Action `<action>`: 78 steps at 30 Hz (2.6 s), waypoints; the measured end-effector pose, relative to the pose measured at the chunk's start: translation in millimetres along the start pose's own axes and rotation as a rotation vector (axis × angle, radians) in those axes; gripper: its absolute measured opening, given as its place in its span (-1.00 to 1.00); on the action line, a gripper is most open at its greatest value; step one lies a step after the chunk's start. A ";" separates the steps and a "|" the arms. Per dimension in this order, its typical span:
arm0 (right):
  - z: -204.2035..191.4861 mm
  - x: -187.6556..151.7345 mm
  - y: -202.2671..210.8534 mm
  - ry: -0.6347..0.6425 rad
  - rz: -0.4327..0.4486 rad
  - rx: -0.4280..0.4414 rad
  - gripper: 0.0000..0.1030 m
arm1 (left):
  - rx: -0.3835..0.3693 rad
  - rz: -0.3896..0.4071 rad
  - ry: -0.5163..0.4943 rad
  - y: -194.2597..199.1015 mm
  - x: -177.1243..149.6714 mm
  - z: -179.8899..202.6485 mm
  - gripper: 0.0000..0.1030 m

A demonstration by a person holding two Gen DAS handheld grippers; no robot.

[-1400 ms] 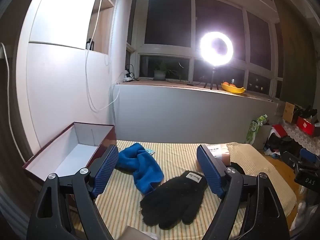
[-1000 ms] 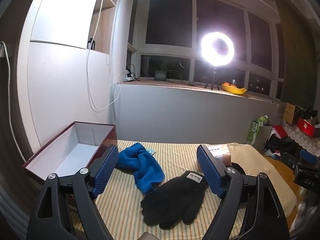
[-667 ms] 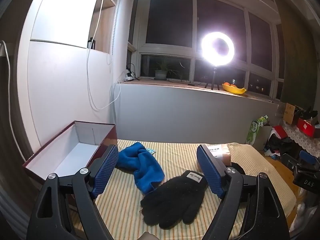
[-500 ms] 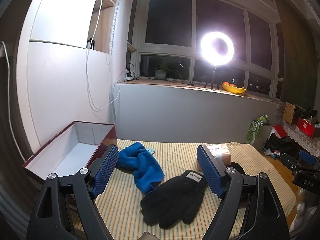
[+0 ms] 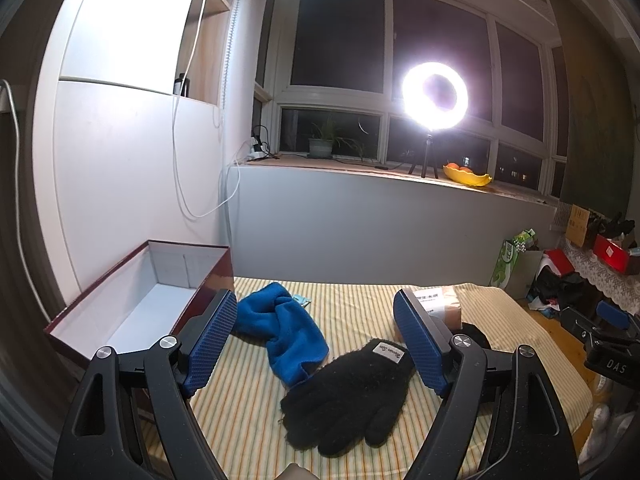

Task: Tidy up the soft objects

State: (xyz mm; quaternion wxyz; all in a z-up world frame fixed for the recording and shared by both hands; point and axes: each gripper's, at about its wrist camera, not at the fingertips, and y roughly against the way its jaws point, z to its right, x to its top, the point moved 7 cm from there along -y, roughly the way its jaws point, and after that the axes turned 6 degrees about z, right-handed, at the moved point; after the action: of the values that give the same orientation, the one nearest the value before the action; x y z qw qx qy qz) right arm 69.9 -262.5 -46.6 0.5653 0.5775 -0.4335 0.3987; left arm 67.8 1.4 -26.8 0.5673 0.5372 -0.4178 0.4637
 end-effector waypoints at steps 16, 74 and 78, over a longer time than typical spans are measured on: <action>-1.3 -1.2 0.2 0.000 -0.004 0.002 0.99 | -0.005 -0.003 0.000 1.1 -1.9 2.3 0.57; 14.5 -5.7 -76.9 -0.073 -0.181 0.082 0.99 | -0.240 -0.260 -0.002 -93.9 -40.3 51.7 0.57; 18.1 -7.4 -91.9 -0.119 -0.225 0.130 0.99 | -0.289 -0.318 0.034 -112.8 -44.9 57.7 0.57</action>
State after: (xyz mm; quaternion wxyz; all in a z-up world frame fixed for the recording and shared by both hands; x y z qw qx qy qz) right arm 154.6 -281.6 -82.7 0.5413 0.6802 -0.3722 0.3253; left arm 169.2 -58.7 -91.2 0.7115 0.5014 -0.3805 0.3126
